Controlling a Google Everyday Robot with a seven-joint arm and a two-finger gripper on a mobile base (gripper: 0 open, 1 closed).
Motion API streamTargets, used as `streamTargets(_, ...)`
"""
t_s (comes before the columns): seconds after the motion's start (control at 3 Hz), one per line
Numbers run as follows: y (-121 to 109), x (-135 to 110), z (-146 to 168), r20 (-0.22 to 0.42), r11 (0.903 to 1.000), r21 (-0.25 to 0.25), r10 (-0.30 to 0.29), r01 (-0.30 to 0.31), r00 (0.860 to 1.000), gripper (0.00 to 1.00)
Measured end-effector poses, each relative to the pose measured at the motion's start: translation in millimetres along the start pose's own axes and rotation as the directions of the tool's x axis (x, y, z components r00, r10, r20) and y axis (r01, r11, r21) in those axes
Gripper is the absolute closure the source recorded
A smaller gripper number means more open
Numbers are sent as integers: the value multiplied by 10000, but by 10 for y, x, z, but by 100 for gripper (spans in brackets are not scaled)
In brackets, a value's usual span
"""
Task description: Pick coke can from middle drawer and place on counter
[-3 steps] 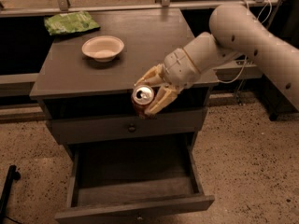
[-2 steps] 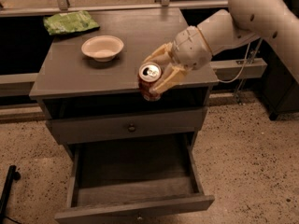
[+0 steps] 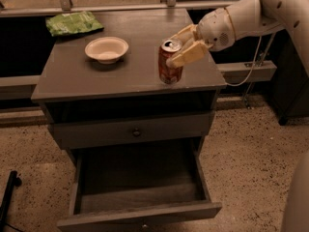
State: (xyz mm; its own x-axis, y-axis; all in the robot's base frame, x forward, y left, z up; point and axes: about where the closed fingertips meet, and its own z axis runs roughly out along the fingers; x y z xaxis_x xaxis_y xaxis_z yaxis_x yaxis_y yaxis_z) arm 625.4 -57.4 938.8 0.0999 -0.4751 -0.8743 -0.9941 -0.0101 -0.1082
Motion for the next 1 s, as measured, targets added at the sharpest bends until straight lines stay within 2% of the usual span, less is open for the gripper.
streamTargets(0.33, -298, 154, -101, 89, 9915, 577, 1161, -1164, 9932, 100)
streamTargets(0.67, -479, 280, -122, 199, 9807, 1209, 1527, -1540, 9881, 100)
streamTargets(1.0, -560, 414, -30, 501, 9736, 1540, 1628, -1687, 9854, 82)
